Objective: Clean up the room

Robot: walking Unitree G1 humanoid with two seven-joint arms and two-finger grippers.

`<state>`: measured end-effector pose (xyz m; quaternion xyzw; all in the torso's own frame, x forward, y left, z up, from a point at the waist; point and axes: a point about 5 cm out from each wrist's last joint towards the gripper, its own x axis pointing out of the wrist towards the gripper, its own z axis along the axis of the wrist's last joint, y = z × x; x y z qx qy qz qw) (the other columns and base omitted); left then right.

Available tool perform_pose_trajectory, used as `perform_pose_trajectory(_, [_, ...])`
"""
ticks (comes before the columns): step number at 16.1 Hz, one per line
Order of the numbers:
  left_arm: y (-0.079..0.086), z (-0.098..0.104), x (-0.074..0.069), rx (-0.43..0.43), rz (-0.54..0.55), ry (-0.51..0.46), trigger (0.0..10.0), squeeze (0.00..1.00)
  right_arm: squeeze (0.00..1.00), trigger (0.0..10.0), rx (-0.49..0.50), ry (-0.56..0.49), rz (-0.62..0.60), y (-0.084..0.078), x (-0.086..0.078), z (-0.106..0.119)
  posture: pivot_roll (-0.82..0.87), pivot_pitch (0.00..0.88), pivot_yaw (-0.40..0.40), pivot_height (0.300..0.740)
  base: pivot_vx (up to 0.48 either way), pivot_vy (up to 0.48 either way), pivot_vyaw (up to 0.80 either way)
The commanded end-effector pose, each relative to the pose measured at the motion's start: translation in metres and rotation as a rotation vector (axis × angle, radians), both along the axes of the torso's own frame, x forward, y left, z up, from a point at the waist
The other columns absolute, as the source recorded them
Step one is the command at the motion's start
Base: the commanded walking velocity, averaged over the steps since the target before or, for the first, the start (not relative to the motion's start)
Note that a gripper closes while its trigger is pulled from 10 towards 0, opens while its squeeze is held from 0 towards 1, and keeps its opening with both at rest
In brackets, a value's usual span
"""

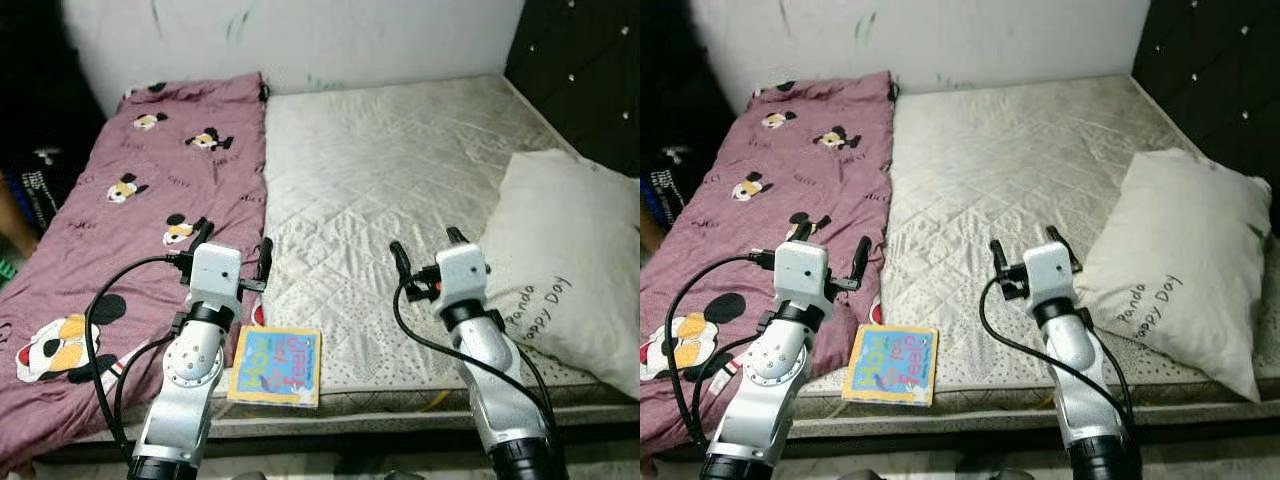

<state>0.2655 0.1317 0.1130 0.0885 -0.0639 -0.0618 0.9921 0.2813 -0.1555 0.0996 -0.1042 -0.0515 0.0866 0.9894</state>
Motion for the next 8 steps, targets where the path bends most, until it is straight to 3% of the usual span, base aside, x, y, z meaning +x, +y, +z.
perform_pose_trajectory(1, [0.006, -0.008, -0.002, 0.004, 0.017, 0.033, 10.0, 0.00, 0.00, 10.0, 0.012, -0.024, 0.025, 0.010, 0.002, 0.005, -0.11, 0.000, 0.097, 0.740, 0.000, 0.000, 0.00])
perform_pose_trajectory(5, [0.013, -0.010, -0.005, 0.002, 0.048, 0.034, 10.0, 0.00, 0.00, 10.0, 0.021, -0.026, 0.067, 0.023, 0.007, 0.007, -0.08, 0.000, 0.076, 0.740, 0.000, 0.000, 0.00])
perform_pose_trajectory(8, [0.012, -0.009, -0.004, -0.001, 0.044, 0.032, 10.0, 0.00, 0.00, 10.0, 0.028, -0.032, 0.046, 0.021, 0.009, 0.009, -0.08, 0.000, 0.079, 0.740, 0.000, 0.000, 0.00])
